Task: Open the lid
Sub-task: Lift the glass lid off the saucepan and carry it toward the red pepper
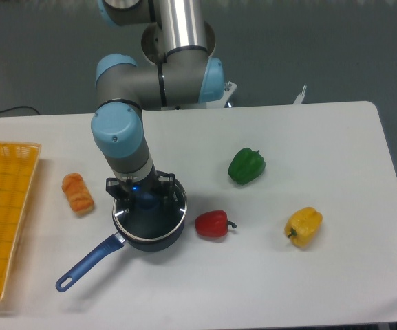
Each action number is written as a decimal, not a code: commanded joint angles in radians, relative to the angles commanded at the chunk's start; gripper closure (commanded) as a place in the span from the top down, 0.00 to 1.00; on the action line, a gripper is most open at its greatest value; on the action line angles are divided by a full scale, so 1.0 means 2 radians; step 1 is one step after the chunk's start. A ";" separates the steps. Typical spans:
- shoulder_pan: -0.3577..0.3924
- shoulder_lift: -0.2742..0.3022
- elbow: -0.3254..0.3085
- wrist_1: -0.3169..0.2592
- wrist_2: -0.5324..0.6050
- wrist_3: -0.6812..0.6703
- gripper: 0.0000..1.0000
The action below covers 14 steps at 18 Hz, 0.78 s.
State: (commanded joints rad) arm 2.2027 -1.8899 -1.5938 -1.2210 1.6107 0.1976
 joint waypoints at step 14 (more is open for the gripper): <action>0.082 0.022 0.034 -0.044 0.013 0.225 0.50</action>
State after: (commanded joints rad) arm 2.3669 -1.8469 -1.5264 -1.3082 1.6366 0.6469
